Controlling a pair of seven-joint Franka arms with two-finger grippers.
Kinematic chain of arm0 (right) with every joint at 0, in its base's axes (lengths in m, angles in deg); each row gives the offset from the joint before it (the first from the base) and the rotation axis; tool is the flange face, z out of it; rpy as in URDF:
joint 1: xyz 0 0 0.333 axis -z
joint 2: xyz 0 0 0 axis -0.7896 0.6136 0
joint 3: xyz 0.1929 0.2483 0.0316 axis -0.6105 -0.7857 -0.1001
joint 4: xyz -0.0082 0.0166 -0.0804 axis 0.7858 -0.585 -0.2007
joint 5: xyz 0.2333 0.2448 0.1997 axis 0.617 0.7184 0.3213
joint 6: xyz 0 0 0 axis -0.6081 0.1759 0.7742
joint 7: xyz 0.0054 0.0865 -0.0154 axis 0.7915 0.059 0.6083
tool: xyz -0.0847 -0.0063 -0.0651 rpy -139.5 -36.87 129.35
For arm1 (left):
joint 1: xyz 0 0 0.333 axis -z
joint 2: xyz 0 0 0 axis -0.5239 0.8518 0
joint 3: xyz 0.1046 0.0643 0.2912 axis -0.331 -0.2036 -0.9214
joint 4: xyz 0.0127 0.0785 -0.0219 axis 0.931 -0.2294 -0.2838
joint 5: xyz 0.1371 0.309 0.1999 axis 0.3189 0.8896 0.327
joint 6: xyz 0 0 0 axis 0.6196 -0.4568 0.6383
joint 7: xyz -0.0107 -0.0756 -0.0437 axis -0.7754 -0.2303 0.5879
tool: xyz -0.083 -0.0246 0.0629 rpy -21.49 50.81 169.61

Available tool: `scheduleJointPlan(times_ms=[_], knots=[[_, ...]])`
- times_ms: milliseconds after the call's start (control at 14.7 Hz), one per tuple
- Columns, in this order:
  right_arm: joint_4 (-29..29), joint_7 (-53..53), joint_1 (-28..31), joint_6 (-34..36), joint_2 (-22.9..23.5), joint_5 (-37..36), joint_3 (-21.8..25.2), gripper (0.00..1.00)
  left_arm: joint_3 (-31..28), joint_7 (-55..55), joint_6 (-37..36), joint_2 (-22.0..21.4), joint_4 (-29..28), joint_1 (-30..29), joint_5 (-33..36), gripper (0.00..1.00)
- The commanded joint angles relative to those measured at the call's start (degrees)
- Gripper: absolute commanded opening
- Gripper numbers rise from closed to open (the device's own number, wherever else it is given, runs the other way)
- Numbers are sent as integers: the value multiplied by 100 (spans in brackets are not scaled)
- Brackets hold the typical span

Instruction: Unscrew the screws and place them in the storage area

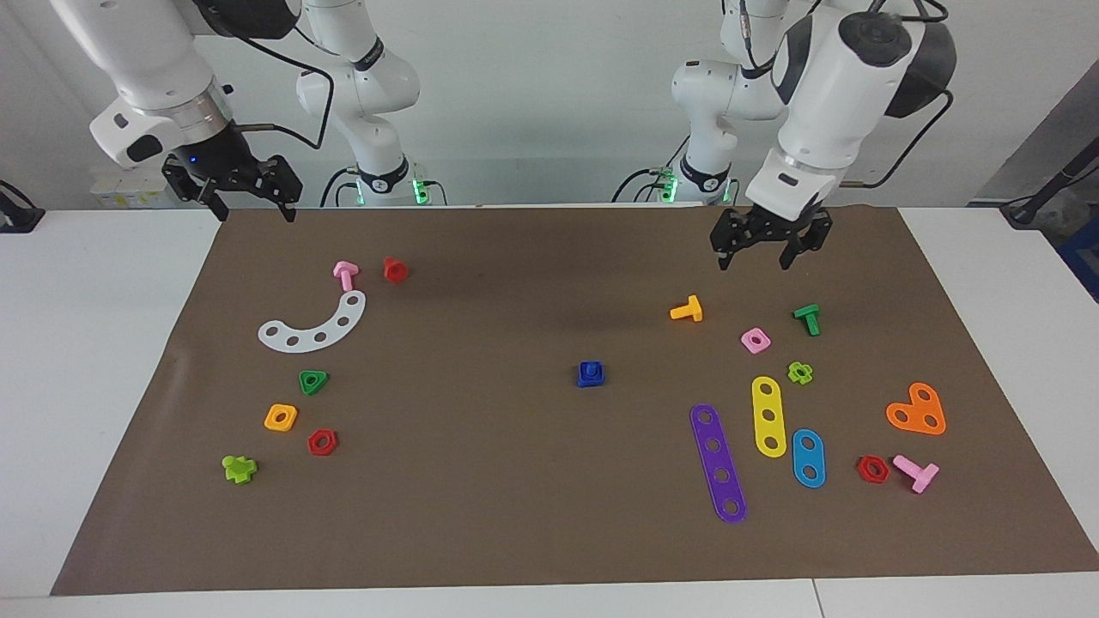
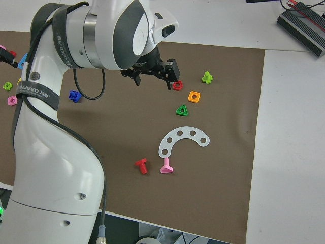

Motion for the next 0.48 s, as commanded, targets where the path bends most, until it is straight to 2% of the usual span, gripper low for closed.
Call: scheduleJointPlan(times_ms=[0,272,408], knots=[[-163,-25,-3,-107,-149,70,8,100,-106,-243,529,444,113,280,-316,100],[-163,-25,-3,-107,-149,70,8,100,-124,-507,1504,1271,166,658,-318,100],[-163,-25,-21,-98,-149,70,8,100,-124,-499,1856,1482,140,703,-291,99]])
